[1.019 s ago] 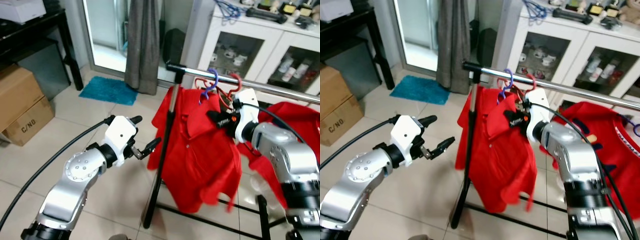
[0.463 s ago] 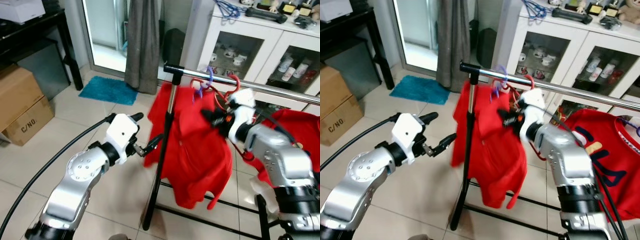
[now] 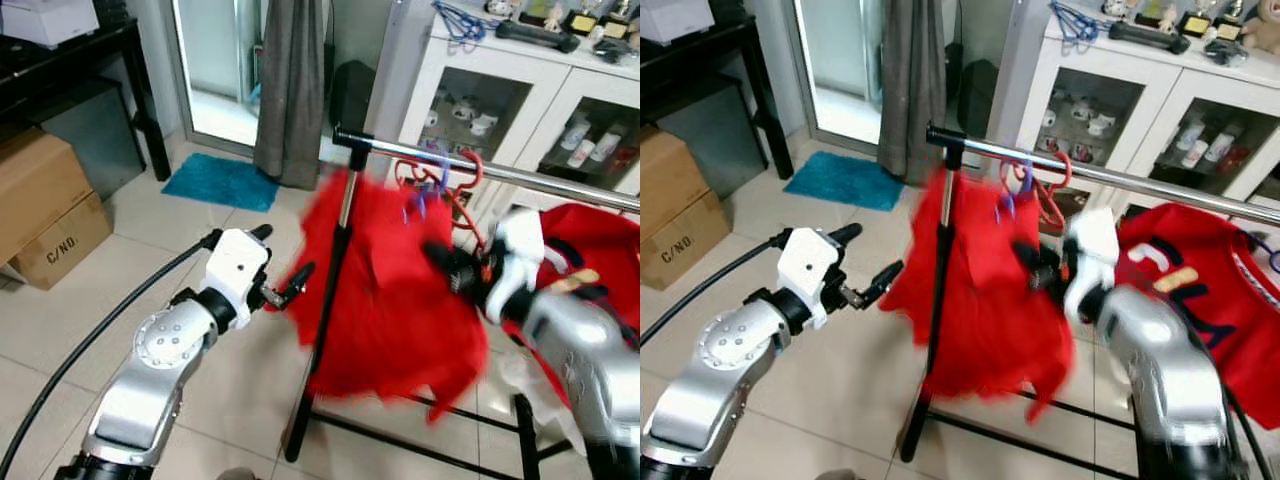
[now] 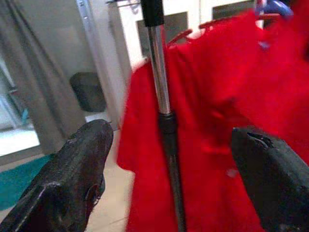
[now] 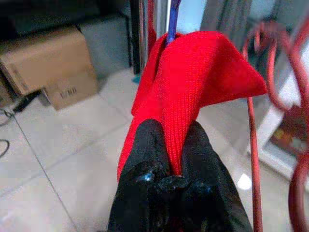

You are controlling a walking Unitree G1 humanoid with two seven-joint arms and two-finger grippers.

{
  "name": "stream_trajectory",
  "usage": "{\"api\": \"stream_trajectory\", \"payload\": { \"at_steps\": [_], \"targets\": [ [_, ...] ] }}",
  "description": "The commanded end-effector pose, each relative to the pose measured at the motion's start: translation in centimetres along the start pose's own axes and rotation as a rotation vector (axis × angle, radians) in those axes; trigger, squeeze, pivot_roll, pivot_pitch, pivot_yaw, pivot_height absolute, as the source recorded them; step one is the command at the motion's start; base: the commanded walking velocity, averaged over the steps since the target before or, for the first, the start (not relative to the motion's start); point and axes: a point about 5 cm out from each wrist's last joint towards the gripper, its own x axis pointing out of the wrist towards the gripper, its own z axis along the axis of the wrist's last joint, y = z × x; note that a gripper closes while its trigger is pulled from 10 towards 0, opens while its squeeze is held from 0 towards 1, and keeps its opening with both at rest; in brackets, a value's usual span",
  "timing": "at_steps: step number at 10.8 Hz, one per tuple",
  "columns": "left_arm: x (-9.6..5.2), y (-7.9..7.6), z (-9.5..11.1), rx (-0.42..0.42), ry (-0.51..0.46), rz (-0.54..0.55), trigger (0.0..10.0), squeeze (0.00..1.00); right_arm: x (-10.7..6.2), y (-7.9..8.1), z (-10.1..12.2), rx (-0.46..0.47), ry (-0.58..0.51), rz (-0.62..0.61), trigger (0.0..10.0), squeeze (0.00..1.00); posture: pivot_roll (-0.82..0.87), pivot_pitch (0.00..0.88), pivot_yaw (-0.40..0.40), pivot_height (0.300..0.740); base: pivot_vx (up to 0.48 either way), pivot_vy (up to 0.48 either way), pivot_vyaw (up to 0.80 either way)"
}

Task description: Hang hanger

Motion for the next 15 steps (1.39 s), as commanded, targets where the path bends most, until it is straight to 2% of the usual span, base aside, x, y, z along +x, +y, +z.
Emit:
{"api": "stream_trajectory", "payload": {
  "at_steps": [1,2,6,9,10,11,14,15],
  "targets": [
    [-0.1,-0.1,-0.7,-0.009,0.024,0.023,10.0,0.00,-0.3,0.2,0.5,-0.020,-0.019,-0.031,0.0,0.00,0.14,0.000,-0.082,0.740,0.000,0.000,0.00],
    [-0.3,-0.2,-1.0,-0.010,0.034,0.047,10.0,0.00,-0.2,0.9,-0.3,-0.008,-0.007,-0.075,10.0,0.00,0.14,0.000,-0.086,0.740,-0.311,0.000,0.00],
    [-0.3,-0.2,-1.1,-0.033,0.034,0.097,10.0,0.00,0.8,2.1,-1.9,-0.011,0.026,-0.154,10.0,0.00,0.15,0.000,-0.098,0.740,-0.142,0.000,0.00],
    [-0.3,0.2,-1.2,-0.022,0.051,0.125,10.0,0.00,1.1,2.0,-1.7,-0.014,0.014,-0.186,10.0,0.00,0.15,0.000,-0.100,0.740,0.000,0.000,0.00],
    [-0.4,0.5,-0.8,-0.054,0.017,0.122,10.0,0.00,1.1,2.0,-1.5,-0.015,0.002,-0.187,10.0,0.00,0.14,0.000,-0.099,0.740,0.000,0.000,0.00],
    [-0.3,0.8,-0.4,-0.088,-0.013,0.106,10.0,1.00,1.1,1.9,-1.1,-0.008,-0.021,-0.168,10.0,0.00,0.14,0.000,-0.100,0.740,0.000,0.000,0.00],
    [0.7,1.2,-0.6,-0.099,-0.036,-0.025,10.0,1.00,0.7,2.1,0.5,0.021,-0.111,0.070,10.0,0.00,0.14,0.000,-0.102,0.740,0.000,0.000,0.00],
    [1.8,1.6,-0.8,-0.076,-0.025,-0.089,10.0,1.00,-0.2,1.7,1.0,-0.051,-0.098,0.182,10.0,0.00,0.14,0.000,-0.099,0.740,0.000,0.000,0.00]
  ]
}}
